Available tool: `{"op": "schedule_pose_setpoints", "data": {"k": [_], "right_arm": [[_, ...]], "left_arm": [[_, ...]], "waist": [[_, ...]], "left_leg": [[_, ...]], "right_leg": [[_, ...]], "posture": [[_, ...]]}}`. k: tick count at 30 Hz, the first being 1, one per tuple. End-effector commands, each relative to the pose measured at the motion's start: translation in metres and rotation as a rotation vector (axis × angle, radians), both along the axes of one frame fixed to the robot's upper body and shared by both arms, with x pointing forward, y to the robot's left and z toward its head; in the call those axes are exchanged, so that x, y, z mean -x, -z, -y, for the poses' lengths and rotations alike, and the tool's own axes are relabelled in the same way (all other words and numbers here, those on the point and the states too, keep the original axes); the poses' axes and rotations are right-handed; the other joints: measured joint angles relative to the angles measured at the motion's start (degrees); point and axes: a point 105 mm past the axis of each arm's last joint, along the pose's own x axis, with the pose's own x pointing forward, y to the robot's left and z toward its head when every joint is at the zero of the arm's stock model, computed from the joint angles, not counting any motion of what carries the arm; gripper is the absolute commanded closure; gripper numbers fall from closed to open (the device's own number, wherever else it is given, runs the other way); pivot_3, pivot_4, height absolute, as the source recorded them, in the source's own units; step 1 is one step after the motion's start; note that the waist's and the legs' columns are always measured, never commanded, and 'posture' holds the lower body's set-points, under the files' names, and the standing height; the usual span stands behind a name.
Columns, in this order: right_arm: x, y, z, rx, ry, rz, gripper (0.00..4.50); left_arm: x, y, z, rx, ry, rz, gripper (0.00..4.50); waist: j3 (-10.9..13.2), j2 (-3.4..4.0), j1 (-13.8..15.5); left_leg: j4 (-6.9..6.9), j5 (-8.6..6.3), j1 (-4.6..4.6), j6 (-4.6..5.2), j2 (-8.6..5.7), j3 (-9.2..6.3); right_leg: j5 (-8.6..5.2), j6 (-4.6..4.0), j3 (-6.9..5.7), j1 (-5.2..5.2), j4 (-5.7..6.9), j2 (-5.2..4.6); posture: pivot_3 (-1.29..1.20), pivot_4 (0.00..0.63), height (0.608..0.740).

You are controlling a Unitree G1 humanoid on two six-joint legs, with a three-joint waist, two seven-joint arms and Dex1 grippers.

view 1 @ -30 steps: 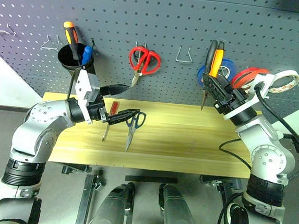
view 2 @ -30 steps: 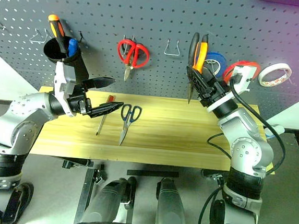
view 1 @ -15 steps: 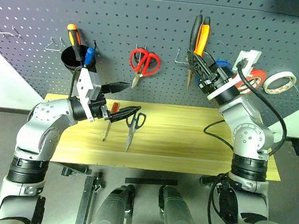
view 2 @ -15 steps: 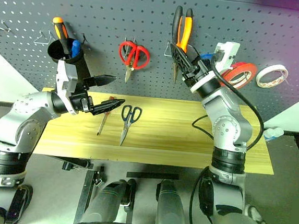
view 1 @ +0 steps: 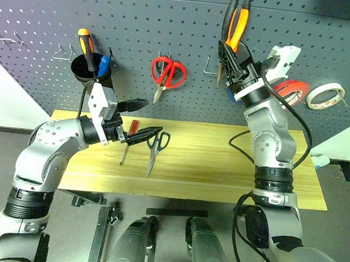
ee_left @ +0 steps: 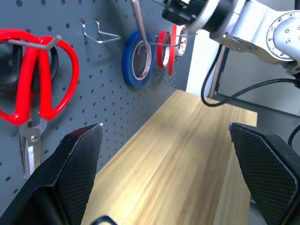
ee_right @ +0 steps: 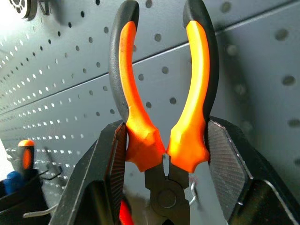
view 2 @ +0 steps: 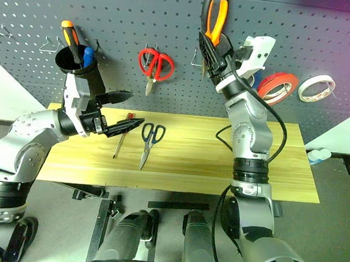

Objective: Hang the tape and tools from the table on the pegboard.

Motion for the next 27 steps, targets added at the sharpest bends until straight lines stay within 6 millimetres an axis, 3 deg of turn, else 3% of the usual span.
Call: {"op": "schedule_pose_setpoints", "data": {"k": [1, 10, 27], "right_arm": [[0.006, -0.026, -0.005, -0.007, 0.014, 0.12, 2.37], [0.003, -0.034, -0.012, 0.031, 0.157, 0.214, 2.37], [-0.007, -0.037, -0.027, -0.023, 0.225, 0.275, 2.37]], "left_arm": [[0.006, -0.011, -0.001, -0.011, 0.016, 0.038, 0.0], [0.012, -0.009, -0.004, -0.037, 0.023, 0.002, 0.0], [0.02, -0.015, -0.013, -0.073, 0.023, -0.038, 0.0]], "waist": [[0.0, 0.0, 0.0], [0.02, 0.03, -0.06], [0.07, 0.1, -0.02]], "left_leg": [[0.0, 0.0, 0.0, 0.0, 0.0, 0.0], [0.0, 0.0, 0.0, 0.0, 0.02, 0.0], [-0.01, -0.01, 0.02, 0.01, 0.03, -0.01]], "right_leg": [[0.0, 0.0, 0.0, -0.01, 0.0, 0.0], [0.0, -0.01, 0.02, -0.03, 0.04, 0.01], [0.01, -0.04, 0.04, -0.03, 0.06, 0.02]], "posture": [[-0.07, 0.184, 0.718], [-0.07, 0.211, 0.718], [-0.04, 0.239, 0.718]]}}
